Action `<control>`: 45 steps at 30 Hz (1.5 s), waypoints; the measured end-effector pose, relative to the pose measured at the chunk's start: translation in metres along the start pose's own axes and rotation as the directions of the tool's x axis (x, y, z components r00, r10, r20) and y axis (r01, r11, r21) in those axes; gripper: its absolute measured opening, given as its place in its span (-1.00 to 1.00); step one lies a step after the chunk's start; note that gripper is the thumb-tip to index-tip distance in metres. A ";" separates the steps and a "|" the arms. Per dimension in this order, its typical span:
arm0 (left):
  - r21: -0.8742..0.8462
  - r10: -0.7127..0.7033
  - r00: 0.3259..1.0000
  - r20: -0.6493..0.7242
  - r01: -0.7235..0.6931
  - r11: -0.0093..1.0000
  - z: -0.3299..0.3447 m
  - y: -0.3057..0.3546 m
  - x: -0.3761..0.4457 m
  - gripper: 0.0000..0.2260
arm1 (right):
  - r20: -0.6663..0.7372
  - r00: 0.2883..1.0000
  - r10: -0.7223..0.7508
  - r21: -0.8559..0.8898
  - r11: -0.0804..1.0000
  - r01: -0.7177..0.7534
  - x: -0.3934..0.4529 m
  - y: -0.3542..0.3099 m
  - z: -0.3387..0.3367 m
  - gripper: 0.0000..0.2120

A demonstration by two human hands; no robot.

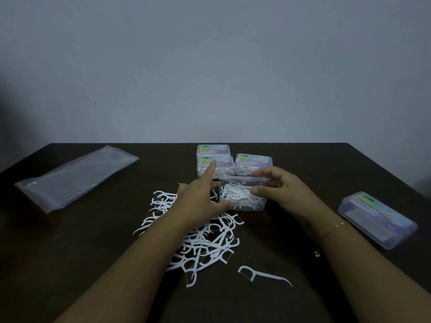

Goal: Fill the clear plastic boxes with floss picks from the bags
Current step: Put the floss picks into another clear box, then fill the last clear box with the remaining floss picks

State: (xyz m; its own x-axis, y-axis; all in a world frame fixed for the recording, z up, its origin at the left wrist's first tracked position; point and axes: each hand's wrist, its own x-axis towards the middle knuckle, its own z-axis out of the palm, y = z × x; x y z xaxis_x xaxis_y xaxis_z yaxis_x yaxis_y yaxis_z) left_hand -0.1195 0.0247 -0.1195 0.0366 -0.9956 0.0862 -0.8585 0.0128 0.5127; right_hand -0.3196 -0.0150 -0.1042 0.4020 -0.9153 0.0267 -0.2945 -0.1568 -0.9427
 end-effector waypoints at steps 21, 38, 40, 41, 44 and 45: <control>0.481 0.192 0.976 -0.103 -0.120 0.868 0.017 0.007 0.004 -0.57 | -0.101 0.965 -0.243 -0.683 0.722 0.110 0.008 0.012 0.017 -0.73; 0.494 0.208 0.967 -0.145 -0.112 0.862 0.021 0.008 0.002 -0.57 | -0.244 0.950 -0.193 -0.655 0.755 -0.015 0.011 0.014 0.009 -0.73; 0.498 0.207 0.968 -0.145 -0.109 0.860 0.022 0.010 0.003 -0.58 | -0.269 0.946 -0.182 -0.619 0.785 -0.025 0.012 0.015 0.011 -0.76; 0.497 0.207 0.968 -0.144 -0.110 0.861 0.022 0.012 0.004 -0.59 | -0.279 0.943 -0.182 -0.617 0.786 -0.031 0.013 0.016 0.012 -0.76; 0.492 0.198 0.970 -0.138 -0.106 0.864 0.024 0.016 0.007 -0.59 | -0.254 0.950 -0.182 -0.720 0.692 -0.059 0.017 0.020 0.015 -0.69; 0.497 0.193 0.972 -0.137 -0.101 0.862 0.025 0.017 0.008 -0.59 | -0.225 0.960 -0.166 -0.745 0.665 -0.060 0.017 0.021 0.015 -0.65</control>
State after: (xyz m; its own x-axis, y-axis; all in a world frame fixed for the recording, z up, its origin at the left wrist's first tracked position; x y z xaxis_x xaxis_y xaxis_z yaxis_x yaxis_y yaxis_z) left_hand -0.1469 0.0151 -0.1311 -0.0601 -0.9520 0.3000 -0.9978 0.0658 0.0089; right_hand -0.3054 -0.0284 -0.1287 0.2394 -0.9363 0.2570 -0.8653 -0.3258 -0.3808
